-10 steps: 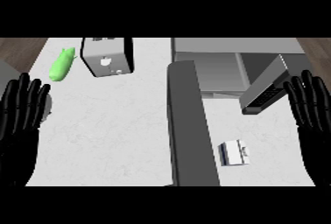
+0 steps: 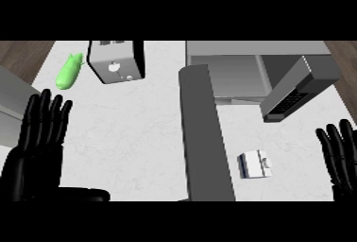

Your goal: Pick up the milk, place it into the microwave and close the microwave

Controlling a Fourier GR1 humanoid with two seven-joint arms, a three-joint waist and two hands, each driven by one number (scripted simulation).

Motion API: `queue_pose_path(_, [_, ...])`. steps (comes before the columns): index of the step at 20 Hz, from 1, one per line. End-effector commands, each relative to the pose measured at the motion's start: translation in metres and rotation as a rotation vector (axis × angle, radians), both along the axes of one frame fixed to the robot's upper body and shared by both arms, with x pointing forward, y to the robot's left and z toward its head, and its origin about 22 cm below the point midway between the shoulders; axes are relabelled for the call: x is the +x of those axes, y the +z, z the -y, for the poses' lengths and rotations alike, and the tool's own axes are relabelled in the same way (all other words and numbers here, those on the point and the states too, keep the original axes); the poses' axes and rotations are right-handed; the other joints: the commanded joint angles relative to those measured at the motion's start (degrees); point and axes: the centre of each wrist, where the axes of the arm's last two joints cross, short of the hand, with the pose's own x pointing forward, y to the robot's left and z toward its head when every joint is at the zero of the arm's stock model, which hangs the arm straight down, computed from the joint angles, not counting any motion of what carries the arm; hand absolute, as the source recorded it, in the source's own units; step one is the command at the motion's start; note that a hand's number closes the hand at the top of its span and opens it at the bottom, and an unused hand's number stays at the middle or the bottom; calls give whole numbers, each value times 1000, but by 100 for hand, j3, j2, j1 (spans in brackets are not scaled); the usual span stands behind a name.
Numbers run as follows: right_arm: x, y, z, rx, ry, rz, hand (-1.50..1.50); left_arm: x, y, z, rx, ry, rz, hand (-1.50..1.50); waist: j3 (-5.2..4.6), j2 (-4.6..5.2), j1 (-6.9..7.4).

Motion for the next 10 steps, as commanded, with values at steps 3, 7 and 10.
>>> queue_pose_path(3, [-31, -36, -18, 37, -20, -81, -150, -31, -15, -5, -110, -19, -30, -150, 20, -3, 69])
queue_pose_path(7, [-37, -43, -13, 41, -32, -100, -150, -38, -49, -1, -120, -23, -46, -150, 18, 12, 72])
queue_pose_path(10, [-39, -55, -12, 27, -43, -121, -150, -57, -46, 5, -108, -17, -38, -150, 19, 10, 83])
